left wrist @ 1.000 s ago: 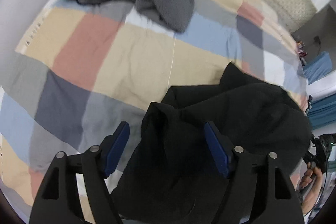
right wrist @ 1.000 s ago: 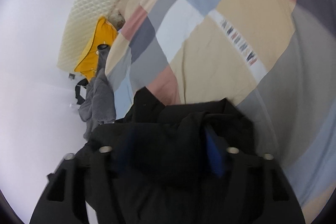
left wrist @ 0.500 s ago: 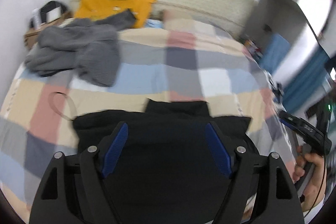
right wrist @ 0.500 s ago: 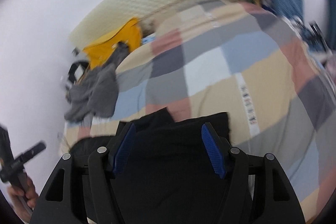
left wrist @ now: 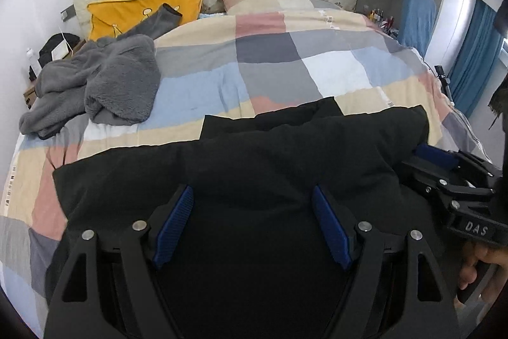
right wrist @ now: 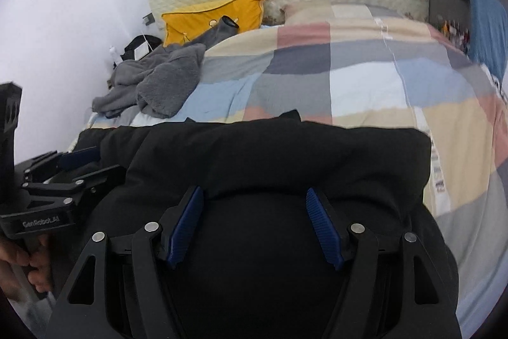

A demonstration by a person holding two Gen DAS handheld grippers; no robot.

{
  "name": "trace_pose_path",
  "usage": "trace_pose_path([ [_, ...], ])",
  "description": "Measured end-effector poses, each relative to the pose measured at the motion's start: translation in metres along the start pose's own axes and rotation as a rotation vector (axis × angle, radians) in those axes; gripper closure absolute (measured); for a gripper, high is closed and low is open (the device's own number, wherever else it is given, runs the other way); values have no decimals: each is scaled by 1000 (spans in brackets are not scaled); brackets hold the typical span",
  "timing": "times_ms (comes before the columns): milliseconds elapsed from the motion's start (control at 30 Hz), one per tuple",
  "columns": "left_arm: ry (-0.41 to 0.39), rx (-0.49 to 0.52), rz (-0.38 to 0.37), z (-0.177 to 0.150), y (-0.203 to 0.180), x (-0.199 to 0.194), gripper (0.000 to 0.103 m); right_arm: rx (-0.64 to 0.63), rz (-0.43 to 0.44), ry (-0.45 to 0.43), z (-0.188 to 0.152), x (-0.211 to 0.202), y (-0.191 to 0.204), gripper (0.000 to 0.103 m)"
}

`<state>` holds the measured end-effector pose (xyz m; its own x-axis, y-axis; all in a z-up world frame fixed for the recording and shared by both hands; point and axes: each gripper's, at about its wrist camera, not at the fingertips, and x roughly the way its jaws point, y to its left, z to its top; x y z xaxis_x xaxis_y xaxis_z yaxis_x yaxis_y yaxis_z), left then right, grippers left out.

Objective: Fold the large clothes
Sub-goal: 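Lower the hem onto the jacket and open both tools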

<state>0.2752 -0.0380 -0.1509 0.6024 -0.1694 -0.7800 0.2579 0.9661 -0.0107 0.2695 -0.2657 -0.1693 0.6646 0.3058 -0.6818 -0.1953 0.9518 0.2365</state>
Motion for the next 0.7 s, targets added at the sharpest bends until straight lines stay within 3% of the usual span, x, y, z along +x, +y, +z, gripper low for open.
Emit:
trace_pose_path([
  [300, -31, -3, 20, -16, -2, 19, 25, 4, 16, 31, -6, 29, -8, 24],
  [433, -4, -3, 23, -13, -1, 28, 24, -32, -14, 32, -4, 38, -1, 22],
  [700, 10, -28, -14, -9, 5, 36, 24, 2, 18, 33, -2, 45, -7, 21],
])
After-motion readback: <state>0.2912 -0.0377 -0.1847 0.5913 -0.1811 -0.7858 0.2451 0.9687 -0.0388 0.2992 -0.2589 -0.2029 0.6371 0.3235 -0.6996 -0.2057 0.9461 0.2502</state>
